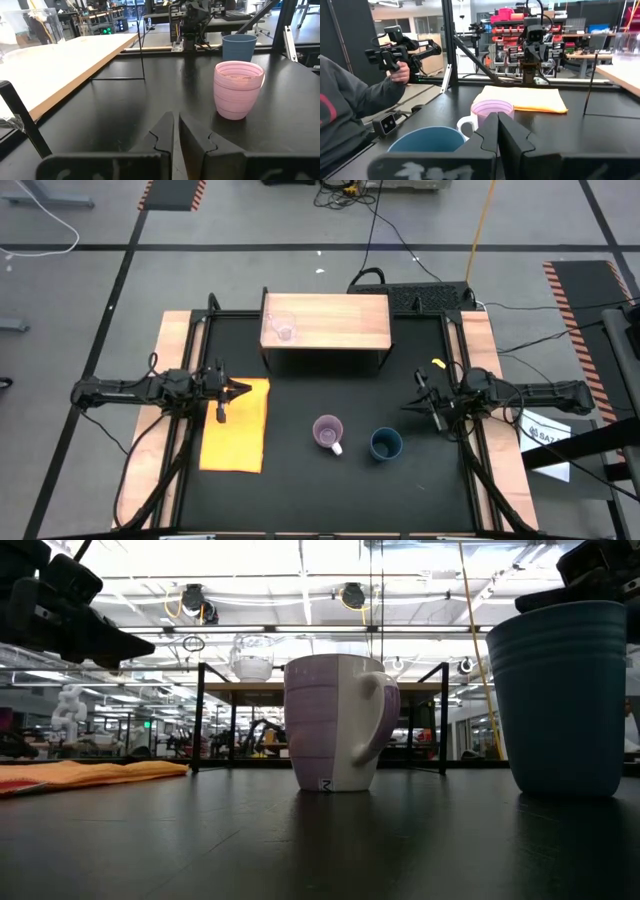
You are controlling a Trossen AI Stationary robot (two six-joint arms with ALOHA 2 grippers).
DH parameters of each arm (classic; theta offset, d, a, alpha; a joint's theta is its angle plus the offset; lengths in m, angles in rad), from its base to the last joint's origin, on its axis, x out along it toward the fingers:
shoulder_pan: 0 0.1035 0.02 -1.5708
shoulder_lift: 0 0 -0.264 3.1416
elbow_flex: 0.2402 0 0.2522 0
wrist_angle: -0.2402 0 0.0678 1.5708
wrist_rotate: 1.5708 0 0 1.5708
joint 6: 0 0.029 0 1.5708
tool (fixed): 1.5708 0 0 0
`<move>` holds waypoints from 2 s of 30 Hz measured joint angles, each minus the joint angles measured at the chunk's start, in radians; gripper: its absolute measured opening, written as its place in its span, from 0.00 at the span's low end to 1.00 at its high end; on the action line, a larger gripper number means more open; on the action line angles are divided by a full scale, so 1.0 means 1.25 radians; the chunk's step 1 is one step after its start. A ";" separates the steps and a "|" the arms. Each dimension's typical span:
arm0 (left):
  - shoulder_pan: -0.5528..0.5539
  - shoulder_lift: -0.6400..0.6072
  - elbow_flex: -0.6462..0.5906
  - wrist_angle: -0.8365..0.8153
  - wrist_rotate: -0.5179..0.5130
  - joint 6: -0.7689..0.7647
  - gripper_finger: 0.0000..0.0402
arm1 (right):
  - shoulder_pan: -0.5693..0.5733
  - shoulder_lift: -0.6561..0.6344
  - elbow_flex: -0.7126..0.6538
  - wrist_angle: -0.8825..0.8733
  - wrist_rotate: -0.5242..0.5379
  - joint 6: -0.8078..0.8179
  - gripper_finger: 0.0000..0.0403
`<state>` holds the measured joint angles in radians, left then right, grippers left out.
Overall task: Stack small to large cups/mugs on shelf
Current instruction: Put the purple mug on the shelf
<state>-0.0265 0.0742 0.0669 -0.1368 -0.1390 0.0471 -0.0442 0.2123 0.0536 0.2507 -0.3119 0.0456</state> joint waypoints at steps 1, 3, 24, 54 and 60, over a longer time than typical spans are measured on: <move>0.000 0.000 0.000 0.000 0.000 0.000 0.08 | 0.000 0.000 0.000 0.000 0.000 -0.009 0.00; 0.000 0.000 0.000 0.000 0.000 0.000 0.08 | 0.000 0.001 0.000 0.009 0.004 -0.023 0.00; 0.000 0.000 0.000 -0.001 0.001 0.000 0.08 | 0.000 0.001 0.004 0.027 0.080 0.017 0.00; 0.000 0.000 0.000 -0.001 0.000 0.000 0.08 | 0.000 0.169 0.028 0.146 0.080 0.020 0.00; 0.000 0.000 0.000 -0.001 0.000 -0.002 0.08 | 0.000 0.192 0.028 0.175 0.080 -0.004 0.00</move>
<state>-0.0265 0.0738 0.0669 -0.1383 -0.1387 0.0444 -0.0441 0.4526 0.0891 0.4689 -0.2119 0.0404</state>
